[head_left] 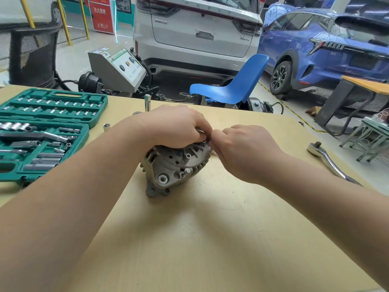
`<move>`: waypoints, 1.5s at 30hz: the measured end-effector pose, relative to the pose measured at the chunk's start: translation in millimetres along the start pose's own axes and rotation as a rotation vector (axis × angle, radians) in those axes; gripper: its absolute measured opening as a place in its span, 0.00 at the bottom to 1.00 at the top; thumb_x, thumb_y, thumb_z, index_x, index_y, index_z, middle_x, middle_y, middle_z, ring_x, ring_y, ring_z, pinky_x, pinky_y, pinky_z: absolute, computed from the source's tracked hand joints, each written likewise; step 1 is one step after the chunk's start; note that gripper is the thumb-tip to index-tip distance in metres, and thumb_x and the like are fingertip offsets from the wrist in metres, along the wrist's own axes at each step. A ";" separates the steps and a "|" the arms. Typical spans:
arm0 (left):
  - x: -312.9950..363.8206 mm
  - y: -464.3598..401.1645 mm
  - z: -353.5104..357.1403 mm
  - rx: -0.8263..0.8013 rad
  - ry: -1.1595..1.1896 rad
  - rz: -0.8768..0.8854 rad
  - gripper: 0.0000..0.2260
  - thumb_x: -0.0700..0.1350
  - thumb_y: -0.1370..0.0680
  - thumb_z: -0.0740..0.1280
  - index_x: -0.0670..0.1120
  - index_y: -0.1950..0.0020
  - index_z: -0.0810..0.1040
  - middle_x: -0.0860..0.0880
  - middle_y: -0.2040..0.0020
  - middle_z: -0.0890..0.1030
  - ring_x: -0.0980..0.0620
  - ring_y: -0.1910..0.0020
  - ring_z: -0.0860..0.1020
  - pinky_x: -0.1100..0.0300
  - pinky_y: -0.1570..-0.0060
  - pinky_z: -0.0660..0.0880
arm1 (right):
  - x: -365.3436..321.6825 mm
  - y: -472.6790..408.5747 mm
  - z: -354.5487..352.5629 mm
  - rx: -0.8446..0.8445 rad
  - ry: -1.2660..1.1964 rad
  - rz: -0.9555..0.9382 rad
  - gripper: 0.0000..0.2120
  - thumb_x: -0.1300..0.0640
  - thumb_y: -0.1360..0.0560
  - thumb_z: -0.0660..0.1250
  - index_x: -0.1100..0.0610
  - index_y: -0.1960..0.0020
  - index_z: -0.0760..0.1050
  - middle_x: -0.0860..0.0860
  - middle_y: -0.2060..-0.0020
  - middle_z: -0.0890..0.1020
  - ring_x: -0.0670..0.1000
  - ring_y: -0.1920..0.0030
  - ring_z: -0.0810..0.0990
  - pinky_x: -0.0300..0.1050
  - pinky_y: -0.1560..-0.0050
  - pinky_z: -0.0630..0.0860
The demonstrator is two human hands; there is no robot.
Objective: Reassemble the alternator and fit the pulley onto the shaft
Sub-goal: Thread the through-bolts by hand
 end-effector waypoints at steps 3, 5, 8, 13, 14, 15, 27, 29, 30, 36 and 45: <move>0.9 1.0 -0.5 0.004 -0.018 0.003 0.15 0.54 0.14 0.59 0.72 0.34 0.78 0.67 0.31 0.77 0.54 0.32 0.72 0.47 0.34 0.71 | 8.9 0.7 7.6 0.018 -0.072 0.107 0.12 0.50 0.13 0.54 0.52 0.54 0.62 0.48 0.67 0.70 0.59 0.63 0.74 0.48 0.69 0.62; 0.6 1.2 -1.2 0.001 -0.019 -0.006 0.15 0.55 0.14 0.58 0.73 0.33 0.77 0.67 0.30 0.76 0.53 0.31 0.72 0.49 0.37 0.70 | 11.0 2.6 8.5 0.057 -0.154 0.137 0.15 0.46 0.13 0.52 0.55 0.53 0.66 0.49 0.66 0.71 0.58 0.64 0.71 0.50 0.68 0.65; 0.8 1.0 -1.0 -0.005 -0.026 -0.002 0.15 0.55 0.13 0.58 0.73 0.33 0.77 0.67 0.30 0.76 0.53 0.32 0.71 0.49 0.37 0.70 | 9.2 4.9 3.6 0.113 -0.310 0.162 0.16 0.46 0.14 0.59 0.58 0.50 0.74 0.52 0.63 0.78 0.60 0.62 0.75 0.54 0.63 0.73; 1.1 0.3 0.1 -0.006 -0.030 0.008 0.14 0.57 0.13 0.58 0.70 0.34 0.79 0.67 0.31 0.76 0.53 0.33 0.71 0.47 0.37 0.69 | 4.2 -2.2 -0.5 0.115 -0.191 0.184 0.17 0.45 0.13 0.56 0.55 0.55 0.67 0.49 0.68 0.71 0.59 0.68 0.69 0.48 0.70 0.60; 0.3 0.4 0.3 -0.004 -0.029 0.005 0.14 0.56 0.13 0.58 0.69 0.34 0.79 0.67 0.31 0.76 0.52 0.33 0.72 0.47 0.38 0.69 | 6.5 -3.2 1.2 0.101 -0.178 0.206 0.17 0.44 0.13 0.55 0.54 0.56 0.65 0.49 0.68 0.70 0.58 0.68 0.69 0.47 0.70 0.57; -0.3 0.3 0.6 -0.004 -0.029 0.003 0.14 0.56 0.13 0.58 0.69 0.34 0.79 0.67 0.31 0.76 0.52 0.33 0.72 0.48 0.38 0.70 | 9.6 -3.7 4.1 0.084 -0.184 0.233 0.18 0.43 0.13 0.54 0.53 0.56 0.65 0.49 0.68 0.69 0.58 0.68 0.69 0.47 0.70 0.58; 0.4 -2.0 2.5 -0.024 -0.043 0.002 0.15 0.54 0.13 0.57 0.71 0.33 0.79 0.68 0.31 0.75 0.53 0.32 0.71 0.49 0.42 0.67 | 4.2 6.7 -7.3 0.215 -0.161 0.148 0.15 0.47 0.16 0.61 0.57 0.53 0.77 0.51 0.63 0.80 0.58 0.62 0.76 0.47 0.68 0.69; 0.6 -2.4 1.9 -0.026 -0.046 0.000 0.17 0.53 0.13 0.57 0.71 0.33 0.78 0.67 0.31 0.75 0.53 0.32 0.71 0.49 0.42 0.67 | 0.0 5.3 -6.7 0.158 -0.041 0.111 0.06 0.56 0.19 0.66 0.56 0.54 0.76 0.51 0.64 0.79 0.58 0.64 0.74 0.47 0.69 0.65; 0.6 -2.5 1.9 -0.029 -0.045 -0.001 0.17 0.52 0.13 0.57 0.71 0.33 0.78 0.67 0.31 0.75 0.53 0.32 0.71 0.49 0.42 0.66 | -1.1 3.9 -6.1 0.122 -0.002 0.113 0.03 0.58 0.21 0.67 0.56 0.54 0.75 0.51 0.64 0.78 0.57 0.65 0.72 0.46 0.69 0.63; -1.2 -3.5 2.7 -0.013 -0.048 0.011 0.16 0.53 0.13 0.57 0.70 0.33 0.78 0.67 0.31 0.76 0.53 0.33 0.71 0.49 0.42 0.64 | 2.8 -2.0 -1.3 0.080 -0.033 0.155 0.09 0.53 0.16 0.60 0.50 0.55 0.63 0.46 0.65 0.69 0.56 0.65 0.72 0.46 0.70 0.54; -1.8 -4.0 2.9 -0.020 -0.043 -0.006 0.15 0.55 0.13 0.57 0.70 0.33 0.78 0.67 0.31 0.75 0.53 0.32 0.71 0.48 0.41 0.66 | 16.5 -4.1 7.4 0.014 -0.101 0.202 0.20 0.37 0.15 0.48 0.49 0.51 0.70 0.45 0.61 0.77 0.56 0.57 0.78 0.46 0.67 0.65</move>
Point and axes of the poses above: each hand's wrist, its own y-axis away from the middle knuckle, its own z-axis out of the palm, x = y × z, the point moved 6 cm from there along -y, towards the middle knuckle
